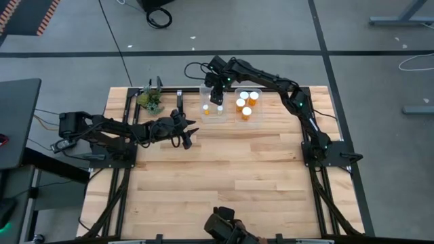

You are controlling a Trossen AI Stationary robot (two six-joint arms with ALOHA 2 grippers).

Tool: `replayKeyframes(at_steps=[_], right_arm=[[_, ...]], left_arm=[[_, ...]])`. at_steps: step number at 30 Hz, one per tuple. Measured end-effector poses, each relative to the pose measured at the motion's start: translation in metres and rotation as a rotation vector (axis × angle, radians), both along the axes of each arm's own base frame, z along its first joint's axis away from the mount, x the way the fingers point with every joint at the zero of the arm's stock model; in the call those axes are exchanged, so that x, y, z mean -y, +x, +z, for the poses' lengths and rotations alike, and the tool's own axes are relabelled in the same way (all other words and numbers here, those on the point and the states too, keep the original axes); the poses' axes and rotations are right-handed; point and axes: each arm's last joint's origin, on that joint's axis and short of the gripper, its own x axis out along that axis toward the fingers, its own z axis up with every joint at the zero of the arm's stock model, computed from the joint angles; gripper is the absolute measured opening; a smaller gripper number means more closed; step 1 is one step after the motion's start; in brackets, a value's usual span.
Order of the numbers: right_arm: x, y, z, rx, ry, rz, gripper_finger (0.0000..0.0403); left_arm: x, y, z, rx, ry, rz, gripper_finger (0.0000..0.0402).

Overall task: Pick and place medicine bottles into bin by pill shape (circle, oval)
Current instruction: Return to Home Position

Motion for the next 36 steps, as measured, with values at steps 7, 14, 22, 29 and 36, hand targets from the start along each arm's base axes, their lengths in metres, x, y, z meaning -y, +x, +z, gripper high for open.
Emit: replayKeyframes(at_steps=[7, 14, 22, 29, 36], right_arm=[[-0.005, -0.004, 0.013, 0.011, -0.012, 0.002, 0.0210], [-0.011, -0.014, 0.043, 0.057, -0.047, -0.001, 0.0210], [-0.018, -0.022, 0.062, 0.086, -0.064, 0.002, 0.0210], [-0.021, -0.025, 0.066, 0.079, -0.054, 0.006, 0.0210], [-0.023, -0.027, 0.066, 0.060, -0.039, 0.011, 0.0210]], left_arm=[[0.000, 0.000, 0.000, 0.001, -0.004, 0.000, 0.0172], [0.000, 0.000, 0.000, 0.000, -0.005, -0.001, 0.0172], [0.000, 0.000, -0.001, -0.003, -0.008, 0.001, 0.0172], [0.000, 0.000, -0.001, -0.004, -0.009, 0.001, 0.0172], [0.000, 0.000, -0.001, -0.005, -0.007, 0.000, 0.0172]])
